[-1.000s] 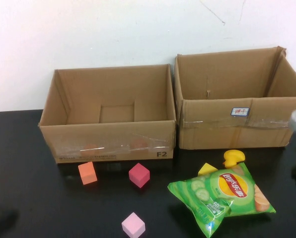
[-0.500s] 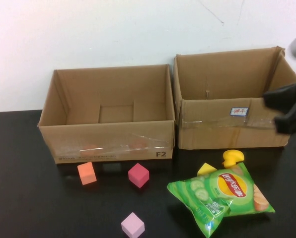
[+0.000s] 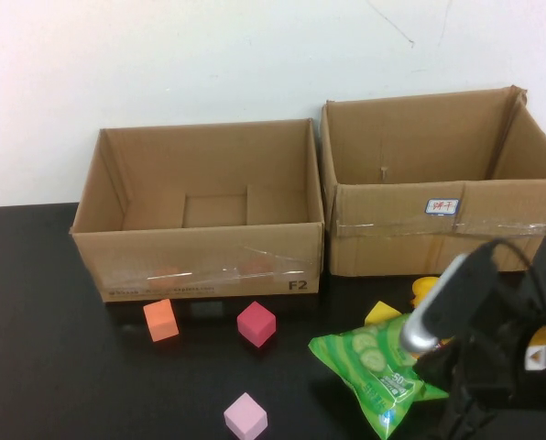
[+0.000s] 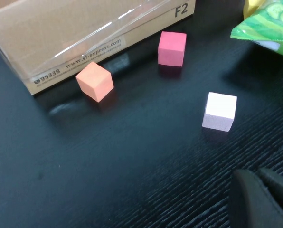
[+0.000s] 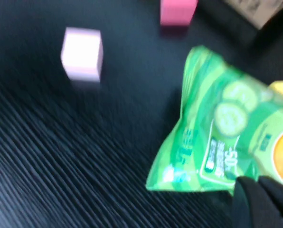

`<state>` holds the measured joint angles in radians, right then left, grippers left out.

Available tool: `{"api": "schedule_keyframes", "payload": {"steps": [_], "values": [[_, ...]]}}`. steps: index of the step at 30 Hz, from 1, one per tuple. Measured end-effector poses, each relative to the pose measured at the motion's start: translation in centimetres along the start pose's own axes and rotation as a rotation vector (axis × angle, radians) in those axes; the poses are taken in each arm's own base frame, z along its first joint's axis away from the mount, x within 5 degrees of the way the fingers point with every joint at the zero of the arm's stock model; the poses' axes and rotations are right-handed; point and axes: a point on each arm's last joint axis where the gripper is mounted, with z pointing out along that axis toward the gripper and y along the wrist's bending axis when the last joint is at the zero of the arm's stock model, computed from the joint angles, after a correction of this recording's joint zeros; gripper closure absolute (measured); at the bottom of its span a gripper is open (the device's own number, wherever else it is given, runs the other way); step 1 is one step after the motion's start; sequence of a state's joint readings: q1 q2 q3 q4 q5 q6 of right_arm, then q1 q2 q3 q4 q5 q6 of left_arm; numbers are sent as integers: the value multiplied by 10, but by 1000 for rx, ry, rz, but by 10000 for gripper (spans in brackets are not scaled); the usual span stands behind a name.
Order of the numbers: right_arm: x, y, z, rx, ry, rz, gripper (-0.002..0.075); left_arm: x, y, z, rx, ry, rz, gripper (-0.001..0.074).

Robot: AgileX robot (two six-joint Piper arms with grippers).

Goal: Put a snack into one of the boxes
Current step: Pick up the potato chip

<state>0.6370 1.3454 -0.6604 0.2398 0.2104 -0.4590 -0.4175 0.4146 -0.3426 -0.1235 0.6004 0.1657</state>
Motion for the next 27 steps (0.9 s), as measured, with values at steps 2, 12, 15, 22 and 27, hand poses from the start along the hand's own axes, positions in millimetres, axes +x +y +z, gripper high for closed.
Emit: {"api": "schedule_keyframes", "payload": {"steps": [2,12,15,22,27], "values": [[5,-1,15,2,39,-71,714,0,0,0,1,0,-2,736],[25,-2,63,-18,155,-245,554,0,0,0,3,-2,-9,736],[29,-2,73,-21,171,-287,377,0,0,0,3,-2,-9,736],[35,-8,104,47,109,-375,140,0,0,0,3,-2,-9,736],[43,-8,119,50,129,-466,125,0,0,0,3,-2,-9,736]]}}
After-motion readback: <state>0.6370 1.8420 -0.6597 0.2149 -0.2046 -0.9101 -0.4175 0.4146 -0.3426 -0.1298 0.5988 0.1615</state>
